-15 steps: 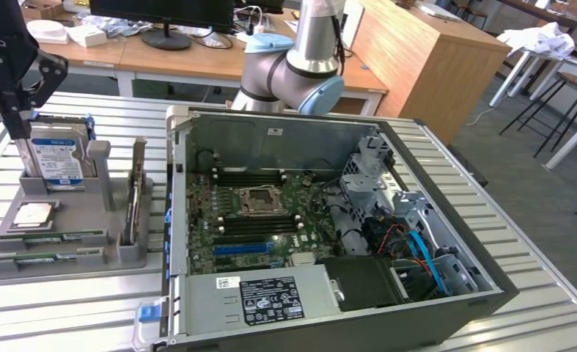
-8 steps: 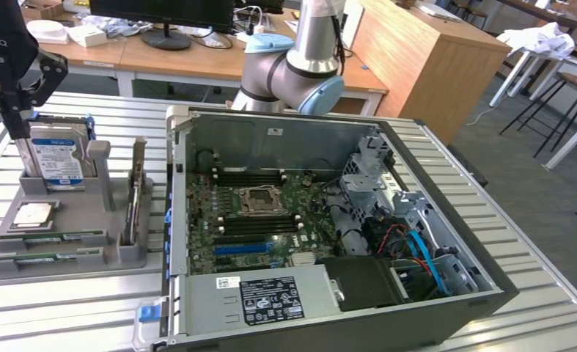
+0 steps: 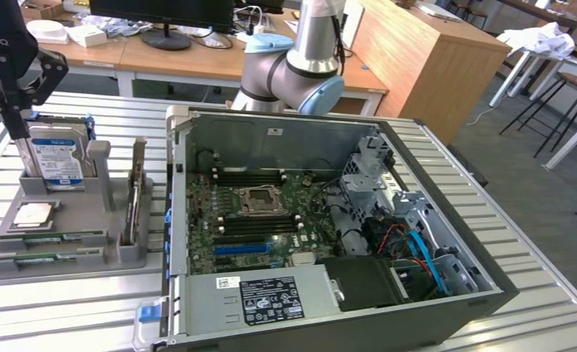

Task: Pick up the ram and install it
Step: 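Pick up the ram and move it above insertion slot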

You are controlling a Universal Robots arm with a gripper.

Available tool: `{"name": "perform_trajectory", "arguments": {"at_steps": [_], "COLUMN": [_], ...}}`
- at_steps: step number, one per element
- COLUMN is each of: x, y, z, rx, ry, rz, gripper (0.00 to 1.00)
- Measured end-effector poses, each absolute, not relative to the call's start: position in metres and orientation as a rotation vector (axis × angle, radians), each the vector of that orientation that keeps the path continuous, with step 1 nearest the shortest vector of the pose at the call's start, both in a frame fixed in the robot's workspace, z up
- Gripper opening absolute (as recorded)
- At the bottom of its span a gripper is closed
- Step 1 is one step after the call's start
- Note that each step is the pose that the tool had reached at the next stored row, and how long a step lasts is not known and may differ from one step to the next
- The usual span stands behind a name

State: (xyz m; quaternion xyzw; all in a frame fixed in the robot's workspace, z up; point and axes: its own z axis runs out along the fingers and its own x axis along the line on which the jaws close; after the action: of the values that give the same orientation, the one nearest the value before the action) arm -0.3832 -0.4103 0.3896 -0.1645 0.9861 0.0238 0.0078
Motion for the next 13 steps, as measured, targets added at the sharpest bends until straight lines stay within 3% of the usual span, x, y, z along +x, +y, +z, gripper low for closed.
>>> {"name": "perform_trajectory", "arguments": {"at_steps": [13], "x": [-0.3832], "y": [-0.4103], "z": [0.3894], "rx": [-0.752], "ry": [3.037], "rz": [0.076], "gripper": [0.10]}}
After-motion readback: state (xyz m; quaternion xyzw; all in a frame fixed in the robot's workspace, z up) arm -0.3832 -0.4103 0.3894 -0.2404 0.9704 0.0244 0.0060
